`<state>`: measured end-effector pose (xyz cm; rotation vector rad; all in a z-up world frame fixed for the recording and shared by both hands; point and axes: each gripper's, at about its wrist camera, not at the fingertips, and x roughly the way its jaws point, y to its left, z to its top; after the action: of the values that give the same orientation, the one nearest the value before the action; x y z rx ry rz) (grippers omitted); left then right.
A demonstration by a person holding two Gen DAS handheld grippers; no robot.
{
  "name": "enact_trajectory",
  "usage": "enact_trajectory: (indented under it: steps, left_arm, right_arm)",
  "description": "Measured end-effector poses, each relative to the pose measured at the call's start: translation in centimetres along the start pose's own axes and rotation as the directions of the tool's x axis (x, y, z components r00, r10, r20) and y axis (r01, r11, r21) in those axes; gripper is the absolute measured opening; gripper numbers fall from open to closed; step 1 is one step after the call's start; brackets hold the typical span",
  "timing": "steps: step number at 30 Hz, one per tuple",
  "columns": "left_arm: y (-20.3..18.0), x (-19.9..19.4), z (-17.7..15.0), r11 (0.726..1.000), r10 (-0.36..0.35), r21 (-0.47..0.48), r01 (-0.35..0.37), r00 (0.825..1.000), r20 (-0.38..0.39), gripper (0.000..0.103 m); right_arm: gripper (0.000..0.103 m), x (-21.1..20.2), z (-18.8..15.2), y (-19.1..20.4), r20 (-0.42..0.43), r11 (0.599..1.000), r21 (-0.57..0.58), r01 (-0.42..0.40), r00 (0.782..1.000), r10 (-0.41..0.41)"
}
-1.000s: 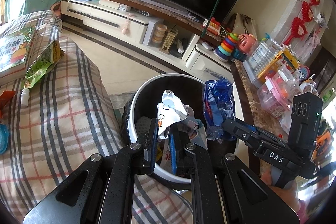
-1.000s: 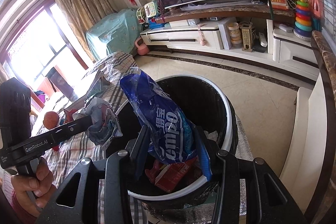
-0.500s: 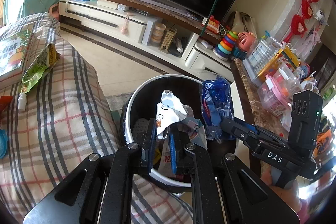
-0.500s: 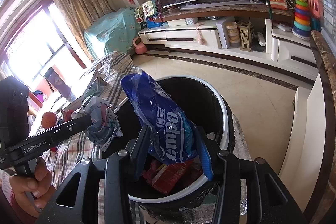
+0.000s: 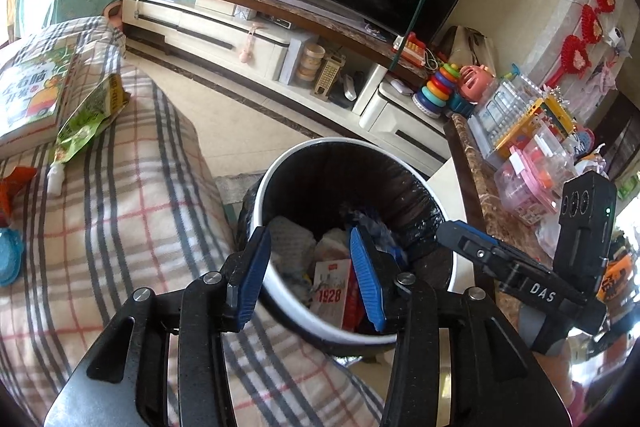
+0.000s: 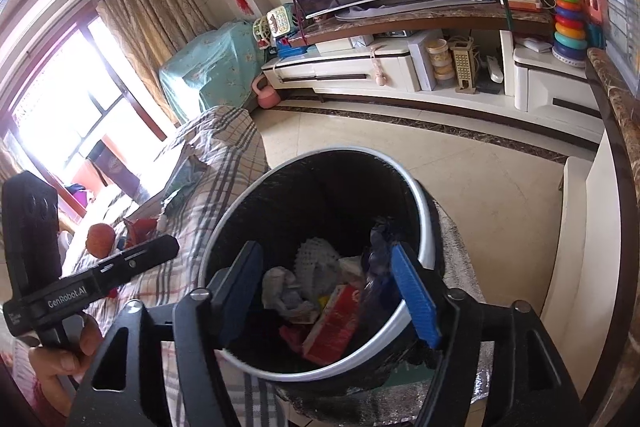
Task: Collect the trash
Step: 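Open both tools to drop the foil wrapper and snack bag into the bin, then move both open tools back over the bed toward the remaining trash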
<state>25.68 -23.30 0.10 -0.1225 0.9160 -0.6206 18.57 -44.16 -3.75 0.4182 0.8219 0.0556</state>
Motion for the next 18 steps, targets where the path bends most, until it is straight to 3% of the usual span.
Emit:
enact_trajectory:
  steps: [6,18]
  left_arm:
    - [1.9,-2.2,-2.3,0.999,0.019,-0.033,-0.018,1.0,0.01,0.048]
    - [9.1,-9.3,-8.0,0.977,0.102,-0.194,-0.086,0.992,0.074,0.048]
  right_arm:
    - [0.101,-0.7,-1.0,2.5,0.008,0.999,-0.023,-0.038,0.999,0.038]
    - [0.101,-0.3,-4.5,10.4,-0.028,0.978,-0.173,-0.118,0.993,0.115]
